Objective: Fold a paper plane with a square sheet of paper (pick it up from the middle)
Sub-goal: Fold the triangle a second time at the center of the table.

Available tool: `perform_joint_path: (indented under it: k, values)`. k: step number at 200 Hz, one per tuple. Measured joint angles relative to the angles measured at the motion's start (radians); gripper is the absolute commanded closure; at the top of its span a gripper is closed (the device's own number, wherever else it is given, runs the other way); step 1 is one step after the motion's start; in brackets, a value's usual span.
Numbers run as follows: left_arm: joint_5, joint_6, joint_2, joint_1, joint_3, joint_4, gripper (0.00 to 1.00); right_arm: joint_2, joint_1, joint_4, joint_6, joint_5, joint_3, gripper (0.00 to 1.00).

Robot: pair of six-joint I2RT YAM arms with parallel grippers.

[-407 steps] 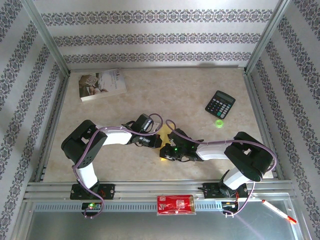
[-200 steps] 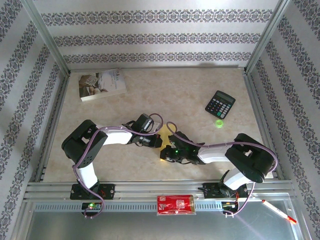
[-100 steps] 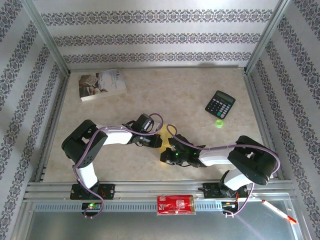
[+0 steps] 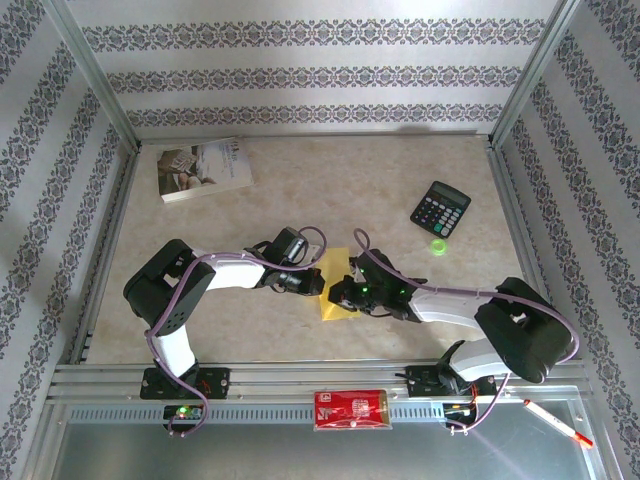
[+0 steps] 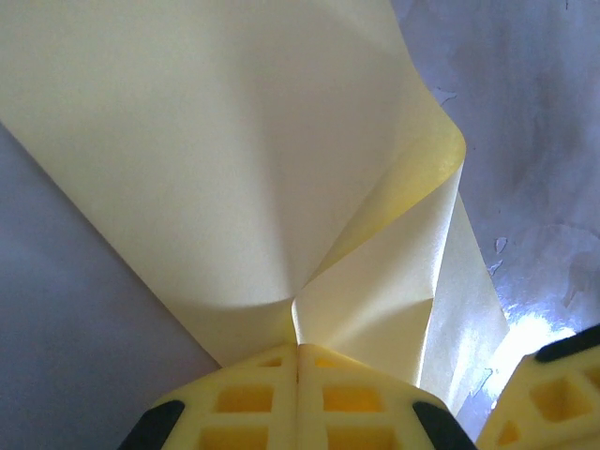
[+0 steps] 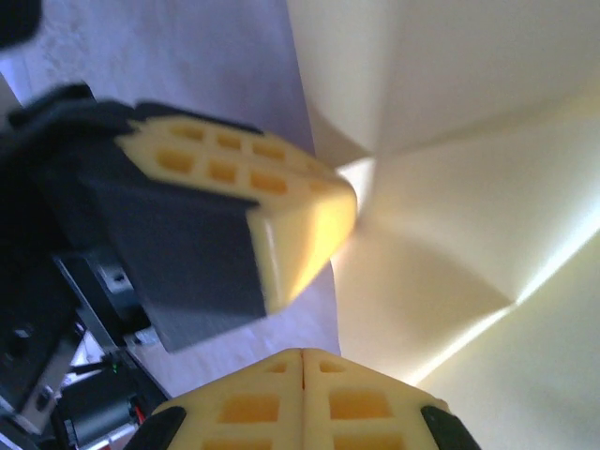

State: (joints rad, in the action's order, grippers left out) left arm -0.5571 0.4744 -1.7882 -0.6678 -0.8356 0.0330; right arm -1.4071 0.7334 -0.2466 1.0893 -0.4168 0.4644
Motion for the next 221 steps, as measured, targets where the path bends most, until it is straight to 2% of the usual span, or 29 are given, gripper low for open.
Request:
perform_joint_path:
  k: [94, 144, 221]
  values:
    - [0.000, -0.003, -0.001, 0.000, -0.003, -0.004, 1.00, -0.168, -0.045, -0.004, -0.066, -0.040, 0.049, 0.95]
    - [0.000, -0.006, -0.003, 0.000, -0.008, -0.010, 1.00, -0.165, -0.071, -0.038, -0.076, -0.072, 0.025, 0.95]
    - [0.000, -0.018, -0.005, 0.000, -0.010, -0.011, 1.00, -0.068, -0.126, 0.029, -0.095, -0.083, 0.032, 0.94]
